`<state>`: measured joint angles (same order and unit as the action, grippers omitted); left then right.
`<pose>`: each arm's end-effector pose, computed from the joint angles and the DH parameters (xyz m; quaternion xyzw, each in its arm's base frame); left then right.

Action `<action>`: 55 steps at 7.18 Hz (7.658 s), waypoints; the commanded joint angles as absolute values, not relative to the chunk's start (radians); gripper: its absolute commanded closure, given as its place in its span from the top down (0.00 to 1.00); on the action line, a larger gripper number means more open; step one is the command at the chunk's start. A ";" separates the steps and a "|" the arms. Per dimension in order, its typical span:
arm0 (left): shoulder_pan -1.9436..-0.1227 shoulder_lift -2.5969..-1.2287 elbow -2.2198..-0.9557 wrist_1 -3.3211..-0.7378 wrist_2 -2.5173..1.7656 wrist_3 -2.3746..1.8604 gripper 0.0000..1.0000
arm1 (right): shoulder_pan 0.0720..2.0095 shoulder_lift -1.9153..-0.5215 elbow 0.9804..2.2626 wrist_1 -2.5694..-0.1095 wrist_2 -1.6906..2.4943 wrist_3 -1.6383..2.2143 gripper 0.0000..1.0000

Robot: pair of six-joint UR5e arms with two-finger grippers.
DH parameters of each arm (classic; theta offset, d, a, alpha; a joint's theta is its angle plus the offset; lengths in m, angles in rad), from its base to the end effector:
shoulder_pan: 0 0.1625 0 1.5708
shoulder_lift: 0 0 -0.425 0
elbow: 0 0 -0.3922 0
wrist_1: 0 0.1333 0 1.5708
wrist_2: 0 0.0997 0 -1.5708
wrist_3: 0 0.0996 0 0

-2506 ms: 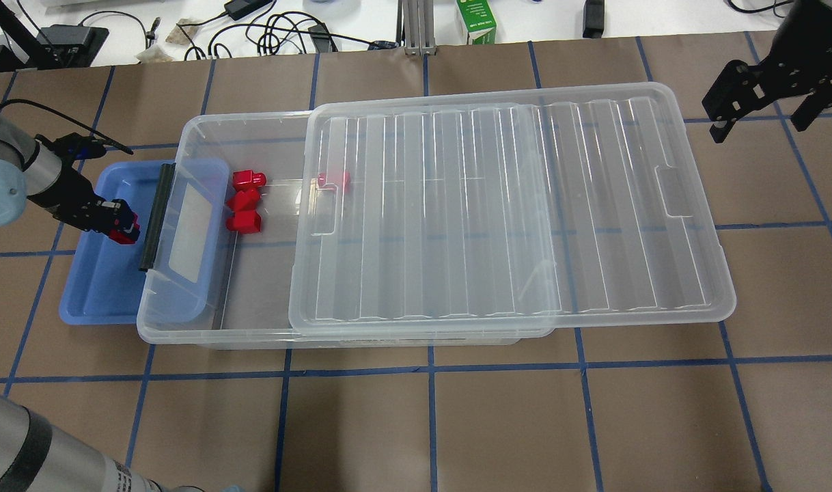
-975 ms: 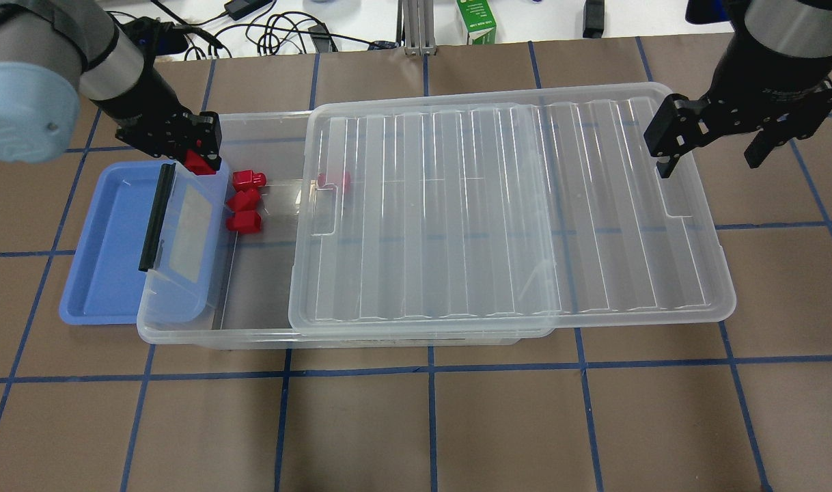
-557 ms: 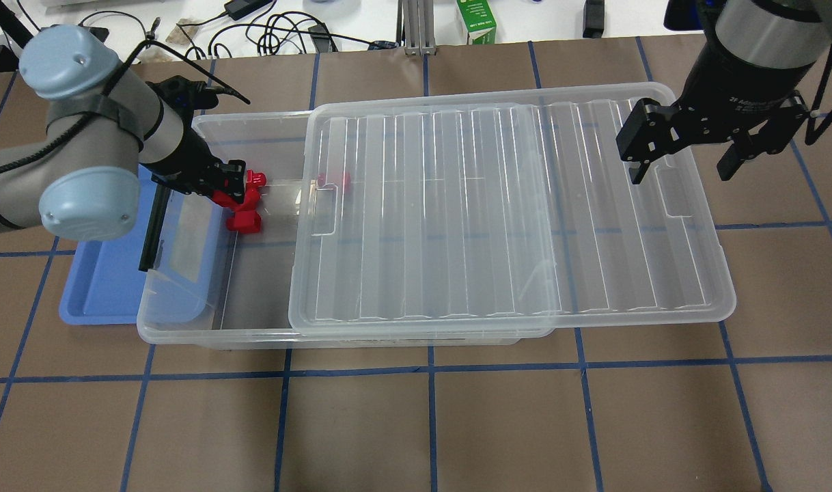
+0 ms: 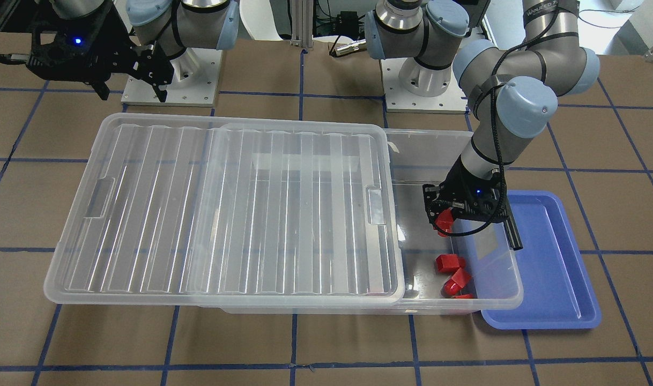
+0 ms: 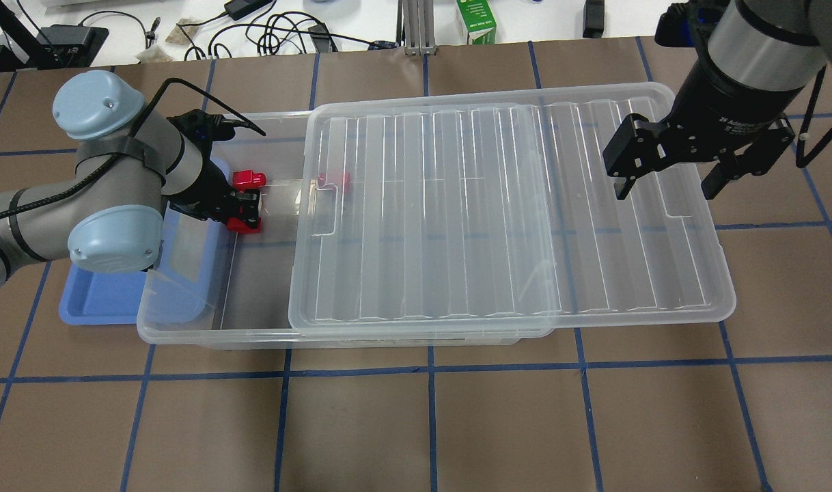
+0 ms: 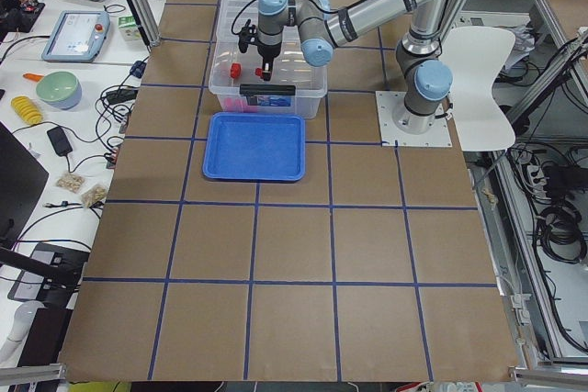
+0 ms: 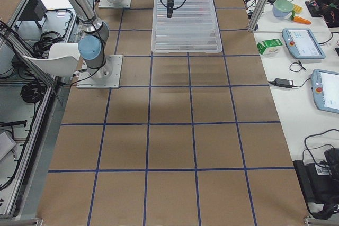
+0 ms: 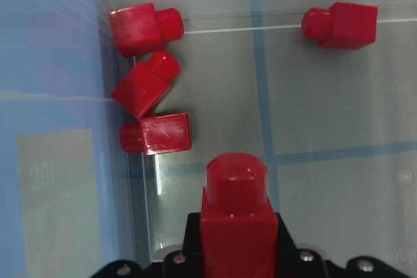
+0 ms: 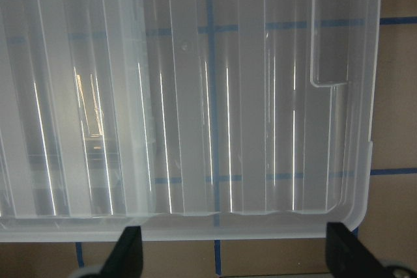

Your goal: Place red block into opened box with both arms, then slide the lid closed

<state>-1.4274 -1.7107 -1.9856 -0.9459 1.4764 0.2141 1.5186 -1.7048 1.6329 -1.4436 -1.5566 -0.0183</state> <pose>-0.0699 -0.5143 0.2849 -0.0369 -0.9976 0.0429 0.0402 0.1122 -0.4349 0.5069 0.0171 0.9994 0.0274 0.0081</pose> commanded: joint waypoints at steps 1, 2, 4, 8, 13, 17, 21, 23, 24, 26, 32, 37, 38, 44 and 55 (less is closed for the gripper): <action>-1.428 -1.727 -2.003 -0.945 1.474 0.209 0.00 | 1.519 -1.717 1.641 -1.453 -1.580 -0.023 1.00; -1.428 -1.729 -2.005 -0.946 1.474 0.209 0.20 | 1.517 -1.718 1.649 -1.454 -1.585 -0.021 1.00; -1.428 -1.738 -2.011 -0.946 1.474 0.209 0.47 | 1.517 -1.717 1.652 -1.456 -1.583 -0.018 1.00; -1.427 -1.740 -1.999 -0.940 1.476 0.206 0.63 | 1.517 -1.718 1.649 -1.454 -1.577 -0.018 1.00; -1.439 -1.660 -1.576 -1.464 1.485 0.178 0.84 | 1.460 -1.703 1.649 -1.453 -1.651 -0.029 1.00; -1.548 -1.562 -1.382 -1.661 1.582 0.083 1.00 | 1.281 -1.637 1.652 -1.564 -1.646 -0.191 1.00; -1.508 -1.586 -1.486 -1.585 1.566 0.166 1.00 | 1.178 -1.503 1.654 -1.740 -1.641 -0.441 1.00; -1.516 -1.562 -1.487 -1.549 1.578 0.173 1.00 | 1.167 -1.442 1.655 -1.804 -1.649 -0.520 1.00; -1.513 -1.593 -1.503 -1.560 1.592 0.172 1.00 | 1.167 -1.437 1.675 -1.807 -1.644 -0.514 1.00; -1.513 -1.615 -1.491 -1.572 1.597 0.172 1.00 | 1.169 -1.436 1.724 -1.813 -1.632 -0.506 1.00; -1.525 -1.553 -1.477 -1.606 1.629 0.187 1.00 | 1.183 -1.420 1.744 -1.802 -1.582 -0.505 1.00; -1.520 -1.571 -1.500 -1.577 1.611 0.181 1.00 | 1.222 -1.410 1.753 -1.805 -1.578 -0.433 1.00; -1.519 -1.571 -1.502 -1.577 1.614 0.179 1.00 | 1.245 -1.410 1.753 -1.805 -1.577 -0.401 1.00; -1.509 -1.565 -1.526 -1.577 1.605 0.179 1.00 | 1.443 -1.410 1.752 -1.810 -1.580 -0.090 1.00; -1.511 -1.569 -1.525 -1.575 1.614 0.186 1.00 | 1.528 -1.408 1.724 -1.850 -1.589 0.060 1.00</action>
<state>-1.5102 -1.5681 -1.5228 -1.5759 1.6144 0.1861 1.5285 -1.4023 1.7424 -1.8508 -1.5816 0.0613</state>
